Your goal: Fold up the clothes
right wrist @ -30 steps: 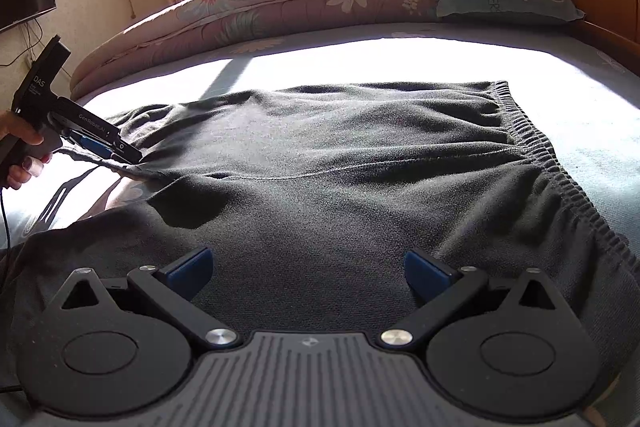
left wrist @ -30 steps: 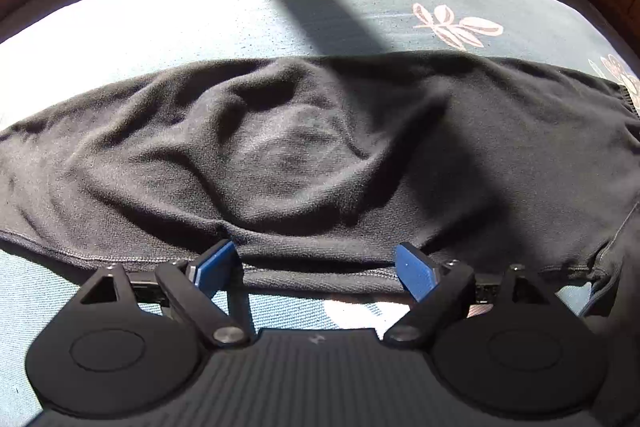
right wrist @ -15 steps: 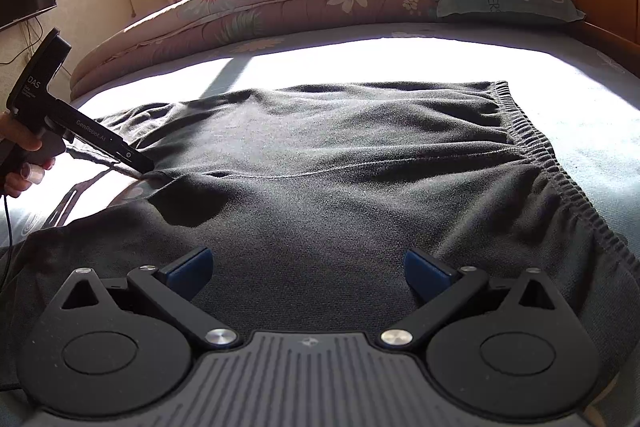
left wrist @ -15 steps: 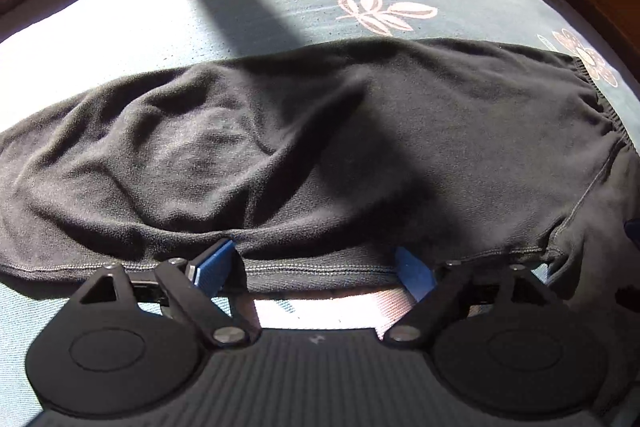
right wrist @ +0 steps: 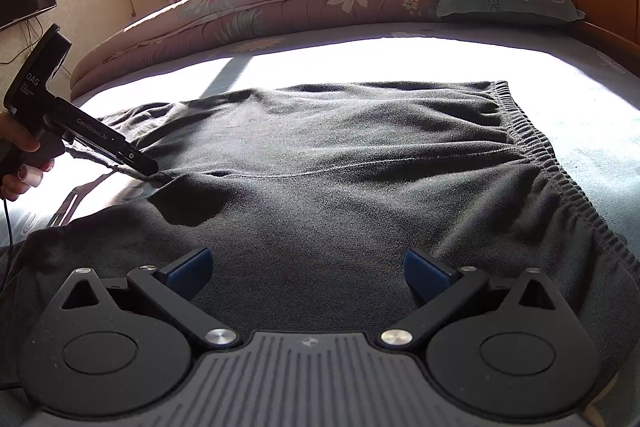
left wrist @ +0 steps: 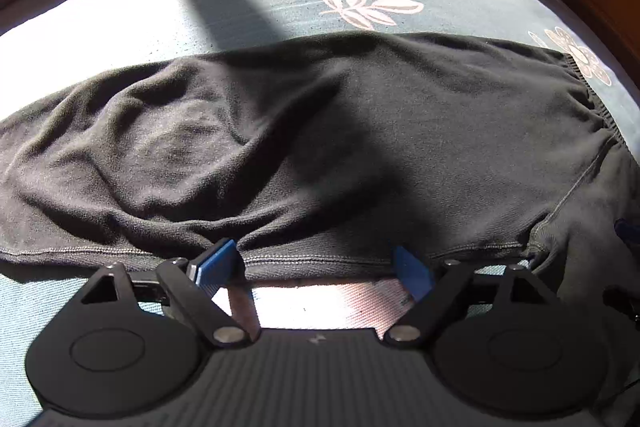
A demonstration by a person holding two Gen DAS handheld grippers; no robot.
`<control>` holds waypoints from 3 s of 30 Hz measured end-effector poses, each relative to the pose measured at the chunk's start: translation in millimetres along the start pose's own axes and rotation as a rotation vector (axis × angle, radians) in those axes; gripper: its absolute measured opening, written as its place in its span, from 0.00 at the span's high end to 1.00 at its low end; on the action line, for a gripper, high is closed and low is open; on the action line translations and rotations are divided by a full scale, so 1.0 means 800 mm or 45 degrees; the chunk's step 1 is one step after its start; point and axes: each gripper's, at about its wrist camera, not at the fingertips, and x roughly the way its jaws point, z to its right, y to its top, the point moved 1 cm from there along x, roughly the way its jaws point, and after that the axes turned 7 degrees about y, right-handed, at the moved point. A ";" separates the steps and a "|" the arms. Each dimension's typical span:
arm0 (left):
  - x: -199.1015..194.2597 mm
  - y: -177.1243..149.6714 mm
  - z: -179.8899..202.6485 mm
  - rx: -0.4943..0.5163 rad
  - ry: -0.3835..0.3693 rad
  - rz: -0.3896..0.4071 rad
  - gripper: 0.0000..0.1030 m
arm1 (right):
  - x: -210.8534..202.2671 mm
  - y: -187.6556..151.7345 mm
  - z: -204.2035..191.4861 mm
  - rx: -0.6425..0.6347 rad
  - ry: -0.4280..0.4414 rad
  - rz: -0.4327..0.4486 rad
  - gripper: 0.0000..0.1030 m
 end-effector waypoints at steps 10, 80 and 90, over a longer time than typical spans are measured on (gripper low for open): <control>0.010 0.017 -0.063 -0.130 0.175 0.014 0.18 | 0.000 0.000 -0.003 -0.014 -0.008 -0.006 0.00; 0.100 0.196 0.306 0.337 -0.083 0.145 0.03 | -0.022 0.001 0.015 0.093 0.062 -0.018 0.00; 0.074 0.194 0.330 0.203 -0.456 0.113 0.05 | -0.027 0.003 0.020 0.133 0.086 -0.019 0.00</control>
